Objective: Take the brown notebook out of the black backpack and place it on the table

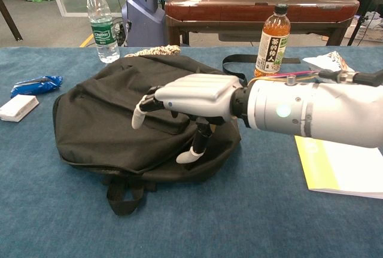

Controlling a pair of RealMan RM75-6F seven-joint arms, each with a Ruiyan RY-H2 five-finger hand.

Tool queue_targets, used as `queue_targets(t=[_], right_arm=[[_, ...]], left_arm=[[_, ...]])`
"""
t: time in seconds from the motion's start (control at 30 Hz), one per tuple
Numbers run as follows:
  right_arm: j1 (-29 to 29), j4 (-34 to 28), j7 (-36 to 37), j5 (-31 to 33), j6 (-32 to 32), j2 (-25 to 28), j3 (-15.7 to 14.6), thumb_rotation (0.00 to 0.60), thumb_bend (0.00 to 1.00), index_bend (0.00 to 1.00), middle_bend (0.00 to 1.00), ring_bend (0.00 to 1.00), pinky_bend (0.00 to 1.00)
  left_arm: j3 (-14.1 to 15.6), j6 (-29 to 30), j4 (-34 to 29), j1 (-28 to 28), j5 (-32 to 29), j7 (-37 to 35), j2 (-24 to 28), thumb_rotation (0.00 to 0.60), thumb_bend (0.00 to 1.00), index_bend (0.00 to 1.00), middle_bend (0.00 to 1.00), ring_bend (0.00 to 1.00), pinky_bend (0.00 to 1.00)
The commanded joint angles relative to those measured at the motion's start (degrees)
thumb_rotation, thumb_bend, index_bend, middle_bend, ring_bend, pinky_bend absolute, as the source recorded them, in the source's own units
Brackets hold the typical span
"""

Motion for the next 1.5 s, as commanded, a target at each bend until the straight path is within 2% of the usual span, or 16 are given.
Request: queue_targets(t=[0.03, 0.67, 0.77, 0.87, 1.07, 1.3, 1.5], right_arm=[[1.11, 2.46, -0.21, 0.47, 0.33, -2.17, -0.13, 0.600, 0.22, 0.23, 0.16, 0.04, 0.31], [4.62, 12.60, -3.96, 3.64, 0.68, -11.39, -0.66, 0.600, 0.22, 0.23, 0.16, 0.04, 0.31], [4.91, 14.29, -4.58, 3.92, 1.30, -12.90, -0.60, 0.600, 0.25, 0.25, 0.18, 0.05, 0.31], [4.97, 16.55, -4.91, 3.54, 2.80, -14.59, -0.59, 0.600, 0.32, 0.37, 0.26, 0.10, 0.31], [4.98, 21.06, -4.31, 2.62, 5.95, -17.83, -0.26, 0.600, 0.38, 0.51, 0.36, 0.20, 0.33], [3.84, 24.58, -2.71, 1.73, 10.32, -19.80, 0.02, 0.600, 0.49, 0.68, 0.48, 0.33, 0.45], [1.75, 23.16, 1.87, 1.97, 14.50, -18.37, 1.44, 0.600, 0.53, 0.77, 0.56, 0.43, 0.56]], left_arm=[[0.00, 0.01, -0.08, 0.07, -0.01, -0.11, 0.12, 0.600, 0.33, 0.35, 0.32, 0.25, 0.20], [0.37, 0.69, -0.10, 1.08, 0.09, -1.23, 0.73, 0.600, 0.33, 0.35, 0.32, 0.25, 0.20], [0.40, 0.74, -0.17, 1.20, 0.13, -1.46, 0.84, 0.600, 0.33, 0.35, 0.32, 0.25, 0.20], [0.41, 0.70, -0.15, 1.25, 0.17, -1.68, 0.88, 0.600, 0.33, 0.35, 0.32, 0.25, 0.20], [0.39, 0.43, -0.08, 1.24, 0.06, -1.97, 0.96, 0.600, 0.33, 0.35, 0.32, 0.25, 0.20], [0.16, 0.48, 0.10, 1.23, 0.08, -2.26, 1.26, 0.600, 0.33, 0.36, 0.32, 0.25, 0.20], [-0.21, -0.34, 0.17, 0.50, 0.49, -2.59, 1.84, 0.600, 0.33, 0.36, 0.32, 0.25, 0.20]])
